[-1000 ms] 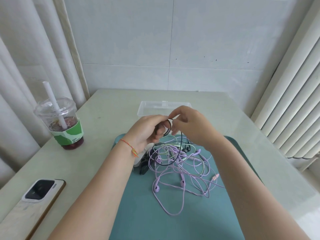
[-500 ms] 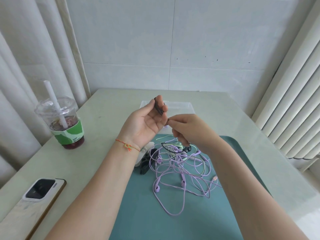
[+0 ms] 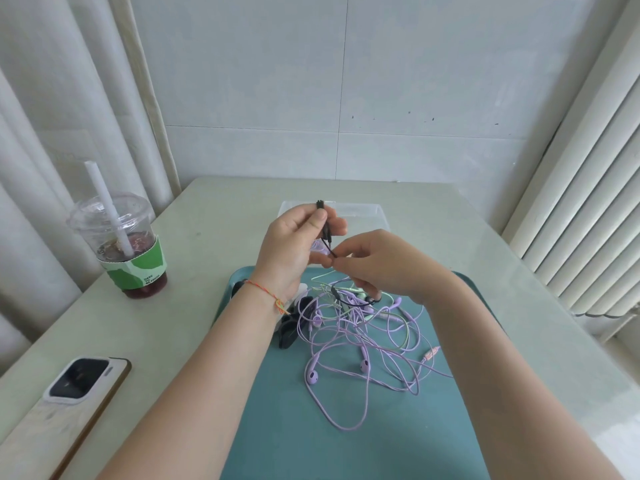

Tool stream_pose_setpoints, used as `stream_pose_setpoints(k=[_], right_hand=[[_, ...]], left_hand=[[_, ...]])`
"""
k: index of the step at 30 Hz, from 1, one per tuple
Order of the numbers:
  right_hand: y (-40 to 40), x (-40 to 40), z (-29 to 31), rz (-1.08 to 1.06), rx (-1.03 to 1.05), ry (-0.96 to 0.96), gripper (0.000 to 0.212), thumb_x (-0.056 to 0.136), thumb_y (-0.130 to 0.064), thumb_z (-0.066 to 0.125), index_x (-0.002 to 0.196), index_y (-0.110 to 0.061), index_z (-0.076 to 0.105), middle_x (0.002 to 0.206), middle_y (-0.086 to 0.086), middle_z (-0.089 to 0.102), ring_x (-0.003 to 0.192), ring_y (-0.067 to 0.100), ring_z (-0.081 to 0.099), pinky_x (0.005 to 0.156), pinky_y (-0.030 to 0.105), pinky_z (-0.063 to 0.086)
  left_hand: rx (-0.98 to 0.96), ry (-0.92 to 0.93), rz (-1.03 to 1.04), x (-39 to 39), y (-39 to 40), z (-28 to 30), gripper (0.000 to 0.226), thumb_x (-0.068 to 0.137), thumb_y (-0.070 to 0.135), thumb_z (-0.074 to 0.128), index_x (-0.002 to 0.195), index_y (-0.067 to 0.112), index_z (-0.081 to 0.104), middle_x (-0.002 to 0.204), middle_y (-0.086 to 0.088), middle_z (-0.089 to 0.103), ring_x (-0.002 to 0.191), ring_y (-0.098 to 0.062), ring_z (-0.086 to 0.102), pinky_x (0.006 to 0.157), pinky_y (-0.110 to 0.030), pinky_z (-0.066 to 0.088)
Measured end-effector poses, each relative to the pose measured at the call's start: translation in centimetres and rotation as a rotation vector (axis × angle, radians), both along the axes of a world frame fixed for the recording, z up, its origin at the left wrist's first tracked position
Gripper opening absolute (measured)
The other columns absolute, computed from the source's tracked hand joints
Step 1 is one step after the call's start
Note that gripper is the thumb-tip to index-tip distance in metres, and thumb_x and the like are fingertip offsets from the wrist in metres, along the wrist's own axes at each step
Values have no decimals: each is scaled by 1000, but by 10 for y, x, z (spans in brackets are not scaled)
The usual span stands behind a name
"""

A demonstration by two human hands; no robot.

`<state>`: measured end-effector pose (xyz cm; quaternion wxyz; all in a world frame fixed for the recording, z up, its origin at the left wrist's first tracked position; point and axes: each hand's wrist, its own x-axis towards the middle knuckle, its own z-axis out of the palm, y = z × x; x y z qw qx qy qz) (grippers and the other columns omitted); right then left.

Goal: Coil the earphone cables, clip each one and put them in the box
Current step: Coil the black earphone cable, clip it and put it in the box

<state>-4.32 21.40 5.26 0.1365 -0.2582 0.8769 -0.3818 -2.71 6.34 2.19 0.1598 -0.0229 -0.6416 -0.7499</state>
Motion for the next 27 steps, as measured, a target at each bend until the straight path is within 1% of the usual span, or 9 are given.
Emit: stream_pose_setpoints(k=[3, 6, 9, 12, 15, 17, 20, 24, 27], right_hand=[[4, -4, 4, -120, -94, 55, 12, 87, -22, 62, 84, -15, 71, 39, -10, 44, 37, 9, 44, 40, 12, 35], [10, -10, 8, -227, -229, 68, 12, 85, -19, 61, 80, -11, 69, 42, -8, 43, 38, 14, 46, 42, 16, 33], [14, -16, 7, -309, -366, 63, 13, 86, -17, 59, 77, -13, 67, 45, -7, 37, 42, 16, 33, 47, 24, 30], [14, -18, 5, -341, -383, 138, 13, 88, -20, 61, 78, -15, 68, 45, -9, 37, 40, 11, 29, 43, 20, 25], [13, -21, 1, -365, -378, 226, 9, 89, -23, 63, 85, -15, 66, 49, -7, 38, 38, 6, 30, 42, 19, 26], [12, -22, -2, -356, -383, 267, 7, 90, -22, 64, 88, -16, 64, 50, -6, 37, 39, 7, 30, 42, 20, 26], [10, -22, -3, -337, -352, 337, 6, 90, -22, 64, 89, -16, 63, 49, -8, 36, 41, 8, 34, 44, 18, 26], [10, -24, -5, -335, -319, 388, 8, 90, -23, 64, 87, -16, 61, 52, -5, 38, 45, 9, 34, 49, 24, 28], [13, -25, -5, -347, -306, 394, 10, 90, -25, 64, 87, -16, 61, 52, -5, 39, 45, 9, 34, 48, 22, 28]], left_hand=[[-259, -30, 79, 0, 1, 0, 20, 99, 13, 51, 89, 18, 68, 74, 6, 73, 73, -11, 65, 46, -22, 44], [-395, -97, 50, -1, 1, -1, 23, 99, 16, 49, 83, 19, 66, 65, 2, 66, 69, -17, 56, 47, -21, 37], [-300, -165, -90, -1, 1, 0, 29, 100, 13, 45, 76, 14, 61, 55, 1, 47, 70, -23, 47, 42, -20, 29], [-149, -230, -225, 0, 3, 3, 30, 100, 16, 41, 76, 11, 59, 55, 2, 38, 57, -17, 37, 42, -21, 20], [-85, -273, -334, 2, 2, 5, 29, 101, 20, 41, 81, 9, 59, 56, 4, 33, 53, -12, 31, 43, -22, 14], [-118, -278, -377, 4, -1, 5, 27, 101, 19, 42, 83, 9, 59, 57, 4, 32, 55, -11, 30, 45, -22, 12], [-239, -285, -401, 4, -2, 2, 29, 103, 20, 43, 84, 10, 62, 61, 4, 32, 56, -11, 32, 48, -24, 13], [-322, -279, -377, 4, -3, 1, 32, 104, 22, 40, 87, 9, 64, 62, 4, 37, 58, -11, 37, 45, -21, 21], [-346, -264, -405, 4, -6, 1, 30, 103, 20, 43, 91, 9, 67, 63, 3, 43, 61, -11, 42, 46, -22, 26]])
